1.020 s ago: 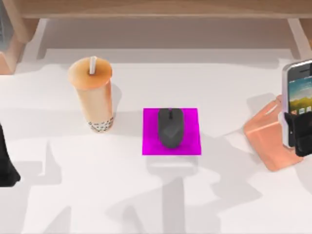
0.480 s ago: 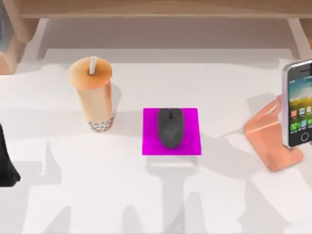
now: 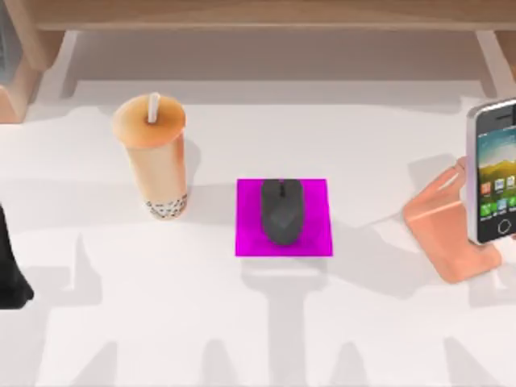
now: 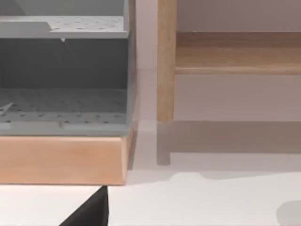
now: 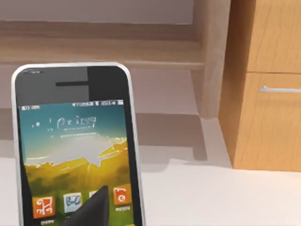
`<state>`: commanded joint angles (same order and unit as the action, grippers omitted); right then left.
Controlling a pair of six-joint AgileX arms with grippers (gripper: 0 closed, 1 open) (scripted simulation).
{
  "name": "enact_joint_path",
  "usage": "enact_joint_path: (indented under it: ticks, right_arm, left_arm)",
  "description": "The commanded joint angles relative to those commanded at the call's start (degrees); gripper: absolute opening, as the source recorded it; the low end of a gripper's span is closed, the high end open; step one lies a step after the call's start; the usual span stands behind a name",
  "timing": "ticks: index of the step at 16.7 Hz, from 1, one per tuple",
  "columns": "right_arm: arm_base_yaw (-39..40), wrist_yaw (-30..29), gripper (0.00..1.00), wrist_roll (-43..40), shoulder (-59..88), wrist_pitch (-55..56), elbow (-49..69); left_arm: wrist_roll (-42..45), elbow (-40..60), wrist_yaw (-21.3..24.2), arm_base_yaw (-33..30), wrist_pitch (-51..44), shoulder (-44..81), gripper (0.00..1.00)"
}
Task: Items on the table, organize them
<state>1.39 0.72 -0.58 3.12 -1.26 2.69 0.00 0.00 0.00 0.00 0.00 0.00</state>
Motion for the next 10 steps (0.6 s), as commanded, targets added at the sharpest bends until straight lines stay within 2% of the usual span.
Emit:
enact_joint_path:
  ticks: [8,10]
  right_arm:
    - [-1.39,-0.72,1.00,0.58,-3.12,1.26,-2.69]
    - [-1.39,-0.72,1.00,0.58,-3.12,1.26,-2.69]
  left_arm:
    - [0.00,0.00,-0.01,-0.01,0.01,0.01,1.00]
    - [-0.18,-0.52,-0.96,-1.60,1.43,1.78,1.00]
